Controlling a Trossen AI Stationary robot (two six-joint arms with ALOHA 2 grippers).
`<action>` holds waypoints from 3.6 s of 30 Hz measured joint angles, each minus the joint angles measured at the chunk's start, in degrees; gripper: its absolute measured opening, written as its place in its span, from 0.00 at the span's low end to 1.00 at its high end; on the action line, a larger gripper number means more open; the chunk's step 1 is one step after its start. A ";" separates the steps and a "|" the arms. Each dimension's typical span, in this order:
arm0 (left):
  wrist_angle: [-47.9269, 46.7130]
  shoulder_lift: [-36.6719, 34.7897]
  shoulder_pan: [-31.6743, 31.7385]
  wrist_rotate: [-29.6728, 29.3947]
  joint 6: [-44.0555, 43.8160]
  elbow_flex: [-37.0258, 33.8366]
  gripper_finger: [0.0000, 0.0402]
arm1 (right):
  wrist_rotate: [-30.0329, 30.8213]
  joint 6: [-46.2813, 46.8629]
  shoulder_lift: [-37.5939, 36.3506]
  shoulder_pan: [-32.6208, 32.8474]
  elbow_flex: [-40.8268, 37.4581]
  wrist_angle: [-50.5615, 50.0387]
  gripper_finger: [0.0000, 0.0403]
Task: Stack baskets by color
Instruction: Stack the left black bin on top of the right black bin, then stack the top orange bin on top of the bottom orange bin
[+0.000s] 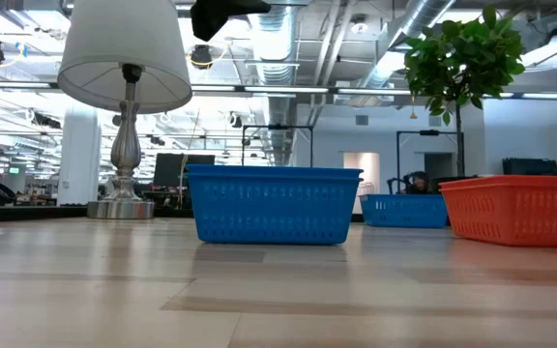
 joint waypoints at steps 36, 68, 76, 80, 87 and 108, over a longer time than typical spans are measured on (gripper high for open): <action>-0.07 -0.02 0.00 1.03 0.24 0.00 0.66 | -5.20 0.70 1.16 -1.09 0.75 -0.21 0.54; -10.74 13.13 10.02 -7.68 1.50 0.54 0.66 | 40.97 32.31 1.26 -6.94 2.70 6.33 0.48; -10.85 18.30 20.14 3.22 26.70 2.00 0.66 | 38.43 30.38 1.22 -15.27 2.69 8.92 0.45; -10.01 22.36 23.99 6.76 37.39 4.12 0.66 | 34.40 28.96 1.24 -18.21 2.70 10.38 0.45; -11.49 30.93 29.86 10.05 45.95 8.92 0.66 | 32.96 29.20 1.24 -19.47 2.69 14.61 0.45; -16.68 38.53 30.94 7.23 48.43 11.97 0.15 | 33.33 28.45 1.24 -19.45 2.69 15.21 0.42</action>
